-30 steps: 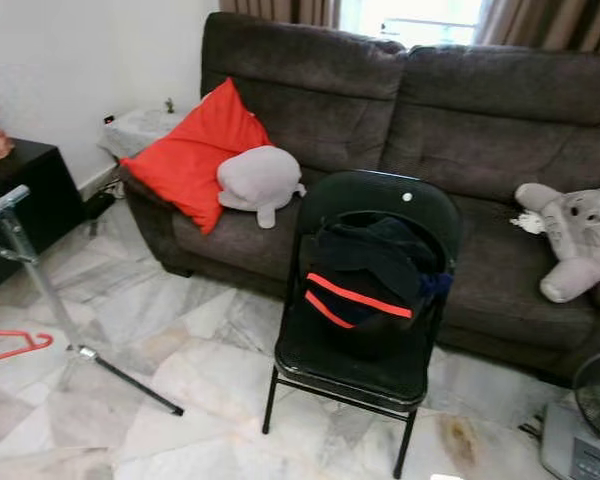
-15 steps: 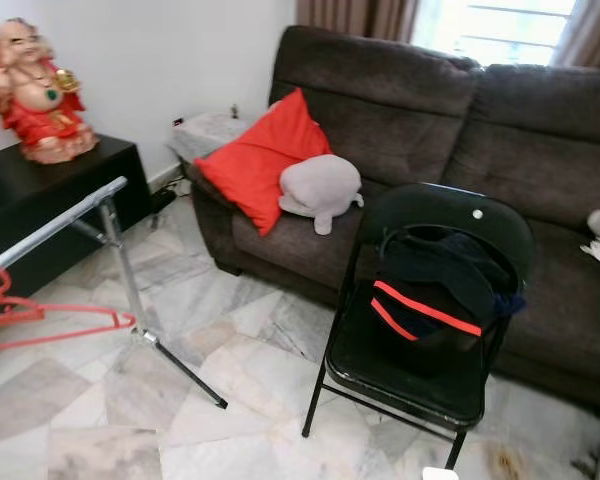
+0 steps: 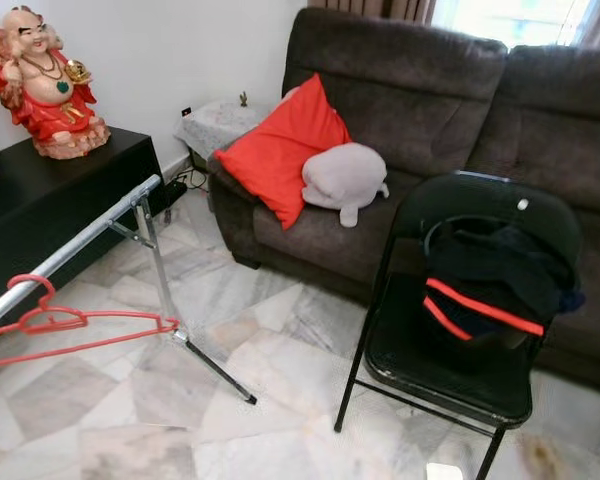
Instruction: Hang hanger
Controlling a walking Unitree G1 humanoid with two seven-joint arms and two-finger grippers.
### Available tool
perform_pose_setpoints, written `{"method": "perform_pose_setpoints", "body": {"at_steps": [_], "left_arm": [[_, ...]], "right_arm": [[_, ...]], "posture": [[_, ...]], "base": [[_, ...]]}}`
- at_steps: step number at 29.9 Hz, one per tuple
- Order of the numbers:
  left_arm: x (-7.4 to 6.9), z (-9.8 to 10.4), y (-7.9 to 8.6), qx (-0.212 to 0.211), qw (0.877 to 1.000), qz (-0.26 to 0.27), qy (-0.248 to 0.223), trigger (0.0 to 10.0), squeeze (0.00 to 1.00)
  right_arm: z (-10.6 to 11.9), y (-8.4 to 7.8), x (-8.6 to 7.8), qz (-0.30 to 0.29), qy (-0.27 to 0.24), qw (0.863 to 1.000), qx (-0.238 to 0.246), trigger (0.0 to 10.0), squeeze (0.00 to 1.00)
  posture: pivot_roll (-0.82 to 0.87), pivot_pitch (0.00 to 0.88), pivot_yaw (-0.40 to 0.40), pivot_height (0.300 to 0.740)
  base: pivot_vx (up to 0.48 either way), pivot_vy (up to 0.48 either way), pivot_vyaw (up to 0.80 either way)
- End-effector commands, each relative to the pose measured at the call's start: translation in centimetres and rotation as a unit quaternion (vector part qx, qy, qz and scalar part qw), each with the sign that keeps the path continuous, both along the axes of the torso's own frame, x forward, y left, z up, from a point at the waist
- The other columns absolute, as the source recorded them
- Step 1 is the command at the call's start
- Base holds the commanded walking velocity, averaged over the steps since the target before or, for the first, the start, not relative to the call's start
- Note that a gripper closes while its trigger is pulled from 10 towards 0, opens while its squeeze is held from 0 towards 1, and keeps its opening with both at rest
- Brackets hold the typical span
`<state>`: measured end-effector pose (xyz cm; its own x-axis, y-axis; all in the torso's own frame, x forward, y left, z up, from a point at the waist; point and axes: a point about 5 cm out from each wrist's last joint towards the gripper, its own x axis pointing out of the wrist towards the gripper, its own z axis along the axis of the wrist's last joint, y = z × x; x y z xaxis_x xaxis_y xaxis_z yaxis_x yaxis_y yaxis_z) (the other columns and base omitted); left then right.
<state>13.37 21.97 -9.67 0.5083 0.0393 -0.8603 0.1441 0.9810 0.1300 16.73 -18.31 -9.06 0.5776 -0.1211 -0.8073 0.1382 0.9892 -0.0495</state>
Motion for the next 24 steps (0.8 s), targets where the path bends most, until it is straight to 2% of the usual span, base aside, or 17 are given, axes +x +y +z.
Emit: {"method": "perform_pose_setpoints", "body": {"at_steps": [1,19,24], "left_arm": [[-0.31,-0.17,-0.25,-0.003,1.000,-0.007,0.008,10.0,0.00],[-0.32,-0.18,-0.30,-0.007,1.000,-0.006,0.009,10.0,0.00],[-0.34,-0.18,-0.26,-0.005,1.000,-0.003,0.009,10.0,0.00]], "right_arm": [[-0.03,-0.36,-0.15,-0.012,0.002,1.000,0.001,10.0,0.00],[0.12,-0.28,0.18,-0.009,-0.004,1.000,0.001,10.0,0.00],[0.24,-0.27,0.35,-0.015,-0.016,1.000,0.003,10.0,0.00]], "posture": [[0.11,0.000,0.023,0.740],[0.11,0.000,0.021,0.740],[0.11,0.000,0.022,0.740]], "base": [[0.000,0.000,-0.78],[0.000,0.000,-0.76],[0.048,0.000,0.00]]}}
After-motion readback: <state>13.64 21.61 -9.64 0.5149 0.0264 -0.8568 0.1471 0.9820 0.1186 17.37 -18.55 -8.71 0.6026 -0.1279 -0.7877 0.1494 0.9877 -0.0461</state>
